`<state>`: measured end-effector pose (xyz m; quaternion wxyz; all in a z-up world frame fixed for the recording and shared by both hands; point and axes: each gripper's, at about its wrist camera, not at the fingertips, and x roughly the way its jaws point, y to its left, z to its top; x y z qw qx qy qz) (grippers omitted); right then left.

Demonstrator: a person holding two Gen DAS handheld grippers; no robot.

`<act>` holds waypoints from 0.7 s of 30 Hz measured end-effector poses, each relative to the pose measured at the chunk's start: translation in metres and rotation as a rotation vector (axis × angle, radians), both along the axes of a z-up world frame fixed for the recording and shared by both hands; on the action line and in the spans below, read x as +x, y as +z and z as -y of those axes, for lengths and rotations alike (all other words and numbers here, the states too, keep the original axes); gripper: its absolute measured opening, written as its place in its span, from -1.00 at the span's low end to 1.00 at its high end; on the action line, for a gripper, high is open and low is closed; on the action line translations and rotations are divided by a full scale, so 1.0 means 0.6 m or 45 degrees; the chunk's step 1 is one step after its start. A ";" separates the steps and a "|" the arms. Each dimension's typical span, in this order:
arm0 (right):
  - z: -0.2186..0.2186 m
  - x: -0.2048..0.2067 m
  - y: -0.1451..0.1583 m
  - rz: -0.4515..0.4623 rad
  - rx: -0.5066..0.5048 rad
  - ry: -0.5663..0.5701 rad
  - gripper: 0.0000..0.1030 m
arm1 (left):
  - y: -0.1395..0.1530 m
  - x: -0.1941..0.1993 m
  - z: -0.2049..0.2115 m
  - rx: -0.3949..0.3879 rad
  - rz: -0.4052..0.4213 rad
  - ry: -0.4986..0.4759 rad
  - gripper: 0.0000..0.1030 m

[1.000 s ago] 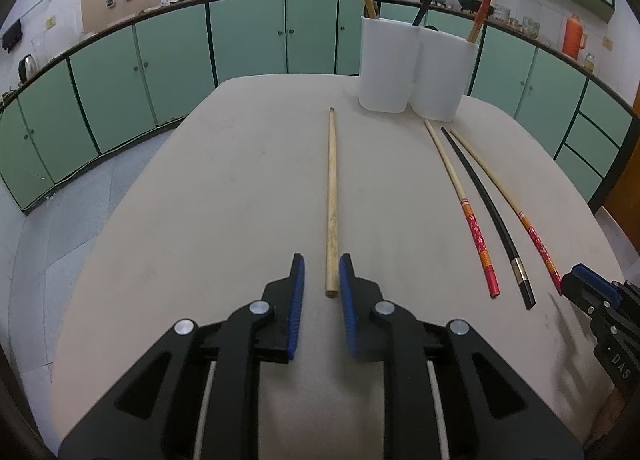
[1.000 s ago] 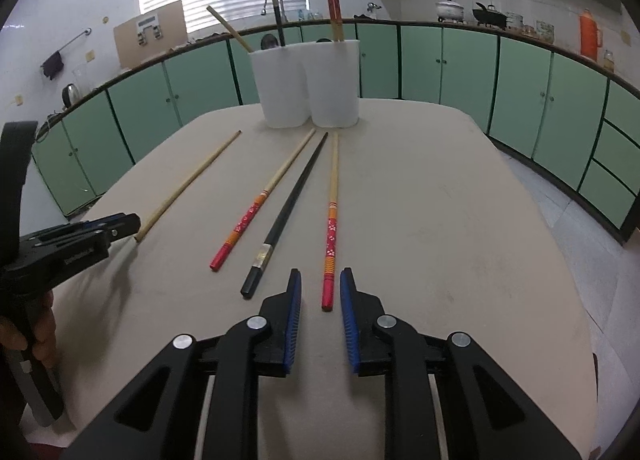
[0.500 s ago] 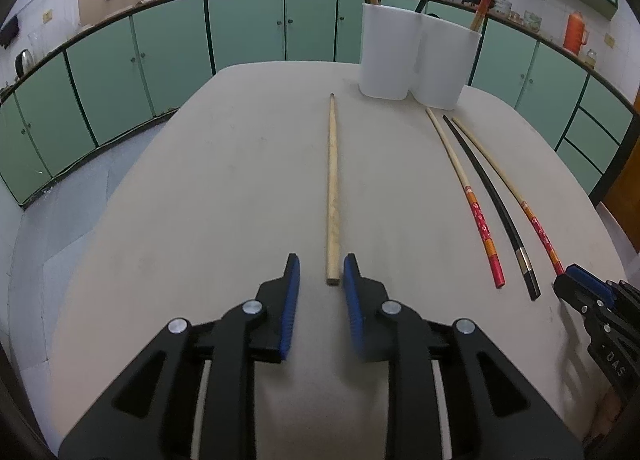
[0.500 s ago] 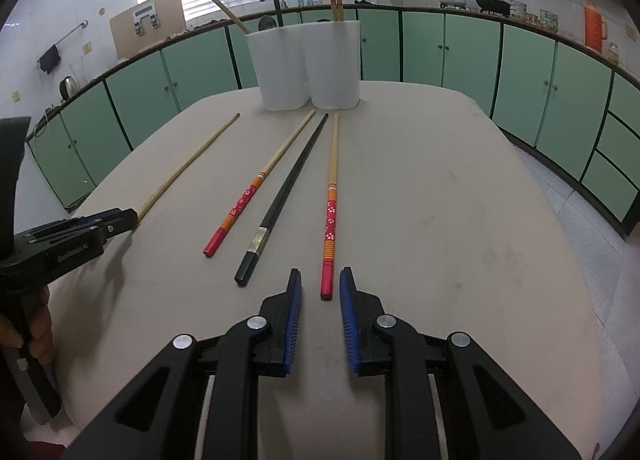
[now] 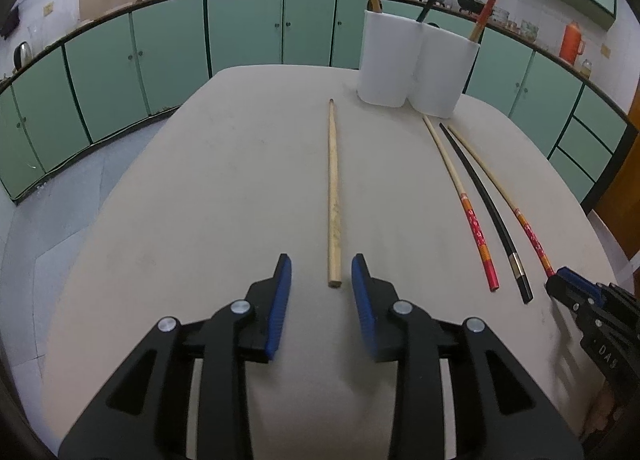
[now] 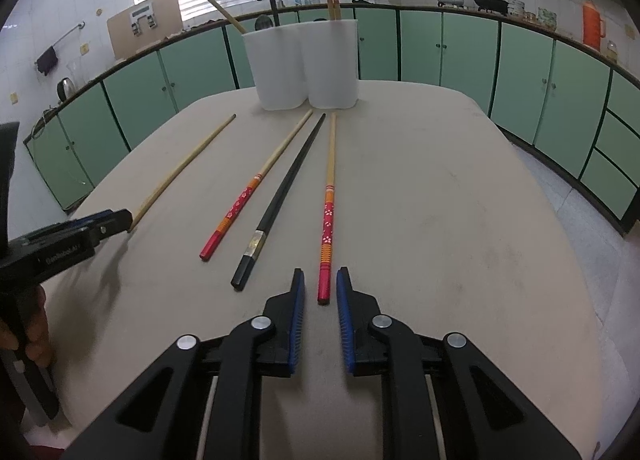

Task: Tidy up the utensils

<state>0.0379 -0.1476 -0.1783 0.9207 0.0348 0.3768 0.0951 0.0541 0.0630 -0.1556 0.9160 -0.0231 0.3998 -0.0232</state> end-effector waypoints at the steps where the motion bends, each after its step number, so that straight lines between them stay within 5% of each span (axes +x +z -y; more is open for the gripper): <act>1: 0.001 0.000 0.000 -0.001 0.003 -0.002 -0.68 | -0.002 0.001 0.003 0.003 -0.006 -0.007 -0.40; 8: 0.002 0.001 0.000 -0.002 0.003 -0.005 -0.68 | -0.006 0.002 0.010 0.017 -0.017 -0.027 -0.41; 18: 0.002 0.002 -0.001 0.001 -0.007 -0.006 -0.68 | -0.006 0.011 0.020 0.030 -0.032 -0.050 -0.87; 21: 0.000 0.001 -0.001 0.002 -0.012 -0.002 -0.87 | -0.004 0.010 0.021 0.019 -0.026 -0.040 -0.88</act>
